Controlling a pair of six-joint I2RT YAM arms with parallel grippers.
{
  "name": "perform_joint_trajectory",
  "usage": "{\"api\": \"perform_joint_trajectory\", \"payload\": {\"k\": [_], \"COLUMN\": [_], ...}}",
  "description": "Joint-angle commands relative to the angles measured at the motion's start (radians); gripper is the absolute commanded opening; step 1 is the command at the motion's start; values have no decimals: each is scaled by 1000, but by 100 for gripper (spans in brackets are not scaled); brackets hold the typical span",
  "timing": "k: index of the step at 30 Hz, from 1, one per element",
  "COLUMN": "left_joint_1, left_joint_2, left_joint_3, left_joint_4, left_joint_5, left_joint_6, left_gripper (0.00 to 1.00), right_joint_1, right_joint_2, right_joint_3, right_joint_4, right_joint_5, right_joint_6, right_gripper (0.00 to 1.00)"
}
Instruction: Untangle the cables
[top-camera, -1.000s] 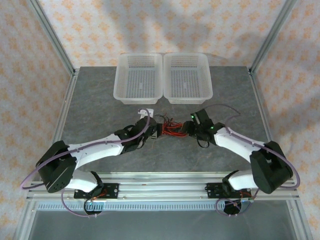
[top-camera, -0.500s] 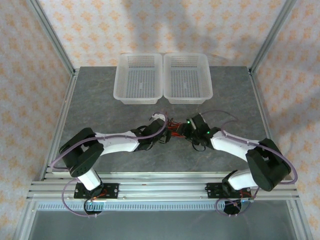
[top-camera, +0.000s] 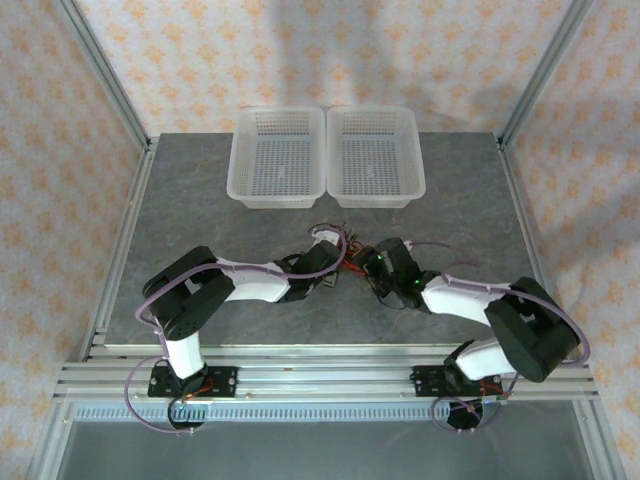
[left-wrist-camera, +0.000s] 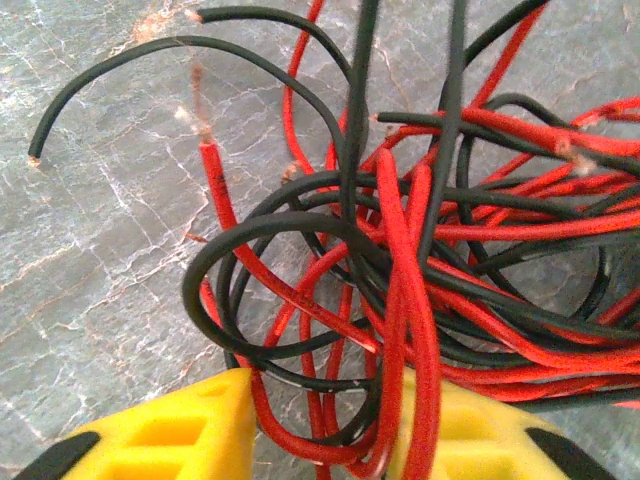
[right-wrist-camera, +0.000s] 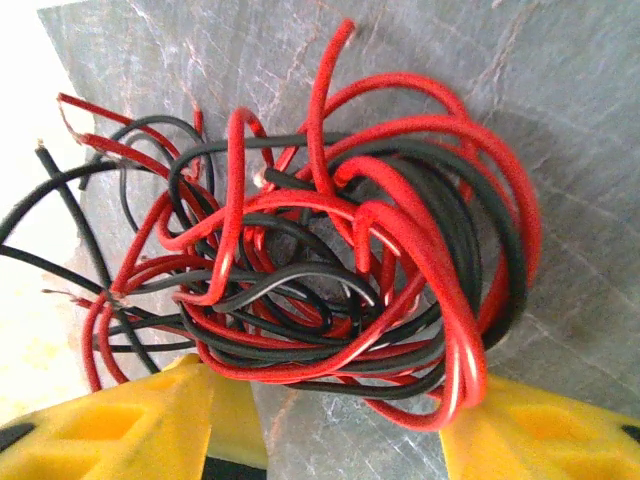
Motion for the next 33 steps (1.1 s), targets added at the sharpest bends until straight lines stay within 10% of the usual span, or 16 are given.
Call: {"api": "perform_joint_trajectory", "payload": {"k": [1,12,17,33], "left_joint_1": [-4,-5,-7,-4], "left_joint_2": [-1,-119,-202,-320], "left_joint_3": [-9,-110,-169,-223], "left_joint_4": [52,87,75,-232], "left_joint_5": [20,53,23,-341], "left_joint_6": [2,-25,-53,-179], "left_gripper": [28,3,0,0], "right_joint_1": [17,28,20,-98], "right_joint_2": [37,77,117,70], "right_joint_3": [31,21,40,321], "right_joint_4": [61,66,55,-552], "right_joint_5": [5,135,162,43], "right_joint_6": [65,106,44,-922], "right_gripper": [57,47,12,0]}}
